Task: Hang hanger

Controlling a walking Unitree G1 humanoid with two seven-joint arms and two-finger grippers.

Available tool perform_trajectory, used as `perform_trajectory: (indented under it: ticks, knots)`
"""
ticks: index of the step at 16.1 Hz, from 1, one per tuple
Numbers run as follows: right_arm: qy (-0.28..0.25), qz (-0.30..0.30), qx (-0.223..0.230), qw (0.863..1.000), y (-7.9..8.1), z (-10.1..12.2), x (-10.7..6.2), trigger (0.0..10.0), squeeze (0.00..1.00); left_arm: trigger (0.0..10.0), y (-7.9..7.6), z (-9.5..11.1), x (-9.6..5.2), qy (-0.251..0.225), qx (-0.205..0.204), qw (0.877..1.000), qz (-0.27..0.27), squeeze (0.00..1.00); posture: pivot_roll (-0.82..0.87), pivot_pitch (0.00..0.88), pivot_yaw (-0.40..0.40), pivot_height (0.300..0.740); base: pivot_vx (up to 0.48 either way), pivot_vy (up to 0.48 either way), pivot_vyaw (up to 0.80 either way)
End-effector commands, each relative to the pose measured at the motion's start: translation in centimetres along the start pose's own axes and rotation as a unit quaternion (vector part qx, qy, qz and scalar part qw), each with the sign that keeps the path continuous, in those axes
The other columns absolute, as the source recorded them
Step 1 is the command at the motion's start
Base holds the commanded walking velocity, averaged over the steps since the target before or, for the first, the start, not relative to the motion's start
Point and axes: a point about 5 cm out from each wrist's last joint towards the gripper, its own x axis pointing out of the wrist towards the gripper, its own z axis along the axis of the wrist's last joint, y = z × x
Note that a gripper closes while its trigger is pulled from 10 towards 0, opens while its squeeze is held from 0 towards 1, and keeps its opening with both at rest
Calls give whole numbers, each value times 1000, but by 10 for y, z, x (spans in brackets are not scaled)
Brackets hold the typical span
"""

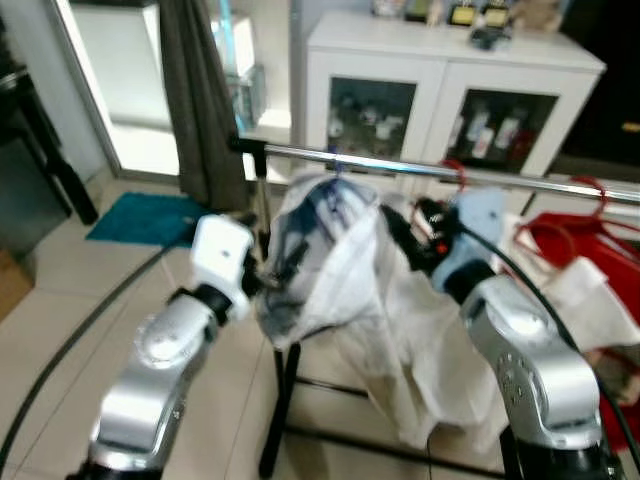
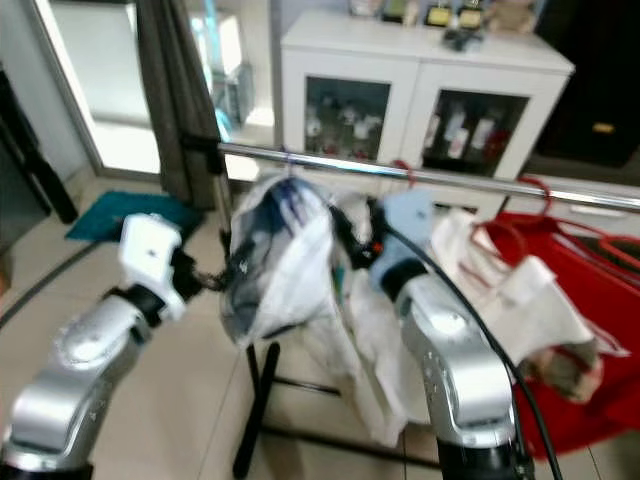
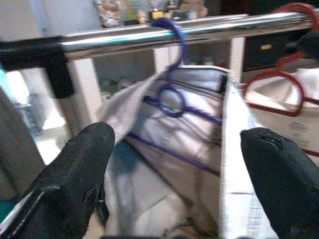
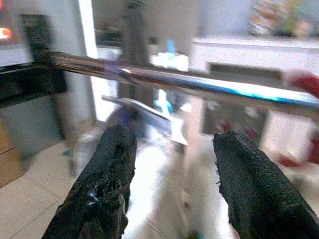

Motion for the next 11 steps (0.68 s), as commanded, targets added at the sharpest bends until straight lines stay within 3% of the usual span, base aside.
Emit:
perform_trajectory:
  ticks: [1,5,6,8,11]
  knots:
    - [-15,4,-11,1000,2,5,4,10000,0,10000,5,-3,-4,13,8,1000,14,0,-49,0,-12,740,0,-311,0]
    - [-5,11,-27,1000,2,0,12,10000,0,10000,6,-5,-6,20,11,1000,16,0,-41,0,-13,740,0,-306,0]
    - [7,11,-25,1000,0,-4,14,10000,969,10000,5,-6,-7,22,6,1000,8,0,-35,0,-10,740,0,0,0]
    - [25,-4,-14,1000,-7,-9,21,10000,1000,10000,6,-8,-8,30,20,999,-8,0,-34,0,-8,740,0,0,0]
    - [51,-13,-33,998,-16,-9,39,10000,1000,10000,5,-9,-13,35,20,998,-48,0,-31,0,-2,740,0,0,0]
